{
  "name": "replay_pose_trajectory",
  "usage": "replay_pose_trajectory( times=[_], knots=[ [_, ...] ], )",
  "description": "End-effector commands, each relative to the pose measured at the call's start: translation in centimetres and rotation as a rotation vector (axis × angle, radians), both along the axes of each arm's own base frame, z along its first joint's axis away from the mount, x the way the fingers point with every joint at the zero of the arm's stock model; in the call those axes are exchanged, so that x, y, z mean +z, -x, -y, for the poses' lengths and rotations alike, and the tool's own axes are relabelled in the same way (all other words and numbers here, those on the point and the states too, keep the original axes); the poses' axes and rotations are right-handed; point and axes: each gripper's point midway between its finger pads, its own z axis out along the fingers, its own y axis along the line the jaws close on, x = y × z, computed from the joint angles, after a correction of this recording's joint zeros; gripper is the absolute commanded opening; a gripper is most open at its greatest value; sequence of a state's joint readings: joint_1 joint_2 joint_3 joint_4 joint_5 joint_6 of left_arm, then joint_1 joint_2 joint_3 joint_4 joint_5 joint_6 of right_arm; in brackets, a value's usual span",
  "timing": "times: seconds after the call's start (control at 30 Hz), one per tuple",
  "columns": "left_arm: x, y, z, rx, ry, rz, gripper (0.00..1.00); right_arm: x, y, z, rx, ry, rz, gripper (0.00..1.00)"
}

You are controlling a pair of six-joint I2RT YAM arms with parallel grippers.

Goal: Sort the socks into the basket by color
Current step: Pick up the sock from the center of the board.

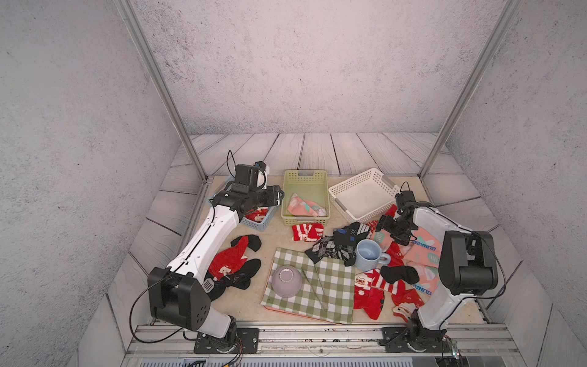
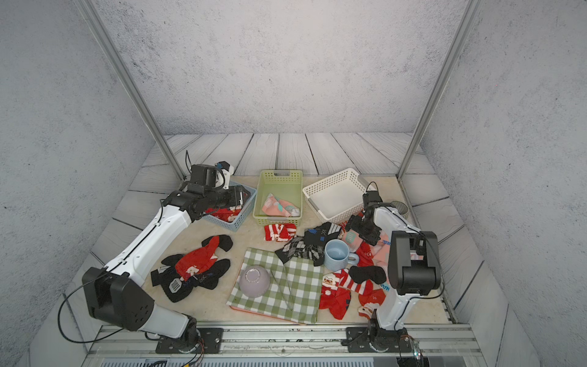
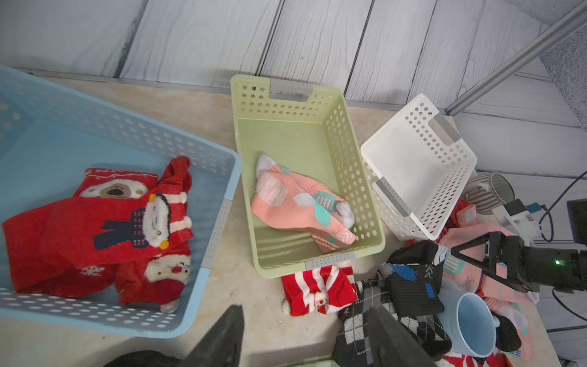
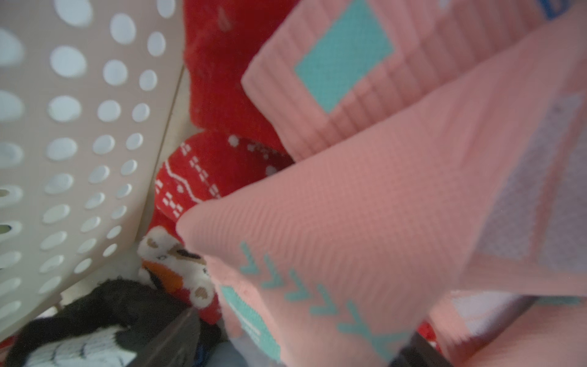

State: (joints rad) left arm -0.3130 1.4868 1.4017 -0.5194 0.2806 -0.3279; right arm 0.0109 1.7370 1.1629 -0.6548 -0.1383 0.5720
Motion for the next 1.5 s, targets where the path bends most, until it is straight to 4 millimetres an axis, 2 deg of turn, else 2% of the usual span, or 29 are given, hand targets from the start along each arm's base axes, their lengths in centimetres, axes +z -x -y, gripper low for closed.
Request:
replay_pose_trajectory(
  times=[0.0,0.17,0.33,0.43,0.57,0.8,1.0,1.1,1.23,1.47],
  knots=[
    [0.0,1.0,1.0,-0.050,0.004,0.005,0.65,-0.4,0.0,0.4,-0.006,0.018,0.026,0.79],
    [-0.7,1.5,2.2,-0.083,-0.006,-0.010,0.65,1.4,-0.9,0.4,0.005,0.019,0.083,0.41],
    [-1.0,1.9,3.3,-0.125,-0.029,0.004,0.66,3.7,-0.3,0.5,0.013,0.031,0.127,0.13],
    [-1.0,2.2,4.1,-0.159,-0.042,0.026,0.66,5.2,0.3,0.3,0.024,0.028,0.149,0.13],
    [-0.5,2.6,5.3,-0.205,-0.039,0.067,0.66,7.5,1.0,0.3,0.038,0.033,0.191,0.00],
    [-0.5,3.4,6.6,-0.255,-0.026,0.096,0.65,13.5,1.4,-0.7,0.103,0.075,0.305,0.00],
    [-0.4,3.7,7.1,-0.266,-0.021,0.102,0.65,18.6,1.3,-3.0,0.214,0.104,0.393,0.00],
    [-0.3,3.9,7.5,-0.278,-0.014,0.110,0.65,21.1,0.9,-5.2,0.302,0.099,0.446,0.00],
    [0.1,4.1,7.6,-0.282,-0.014,0.126,0.64,24.0,0.1,-9.2,0.419,0.041,0.526,0.00],
    [0.1,4.6,6.7,-0.264,-0.052,0.138,0.63,28.8,-2.0,-16.1,0.564,-0.072,0.668,0.00]
  ],
)
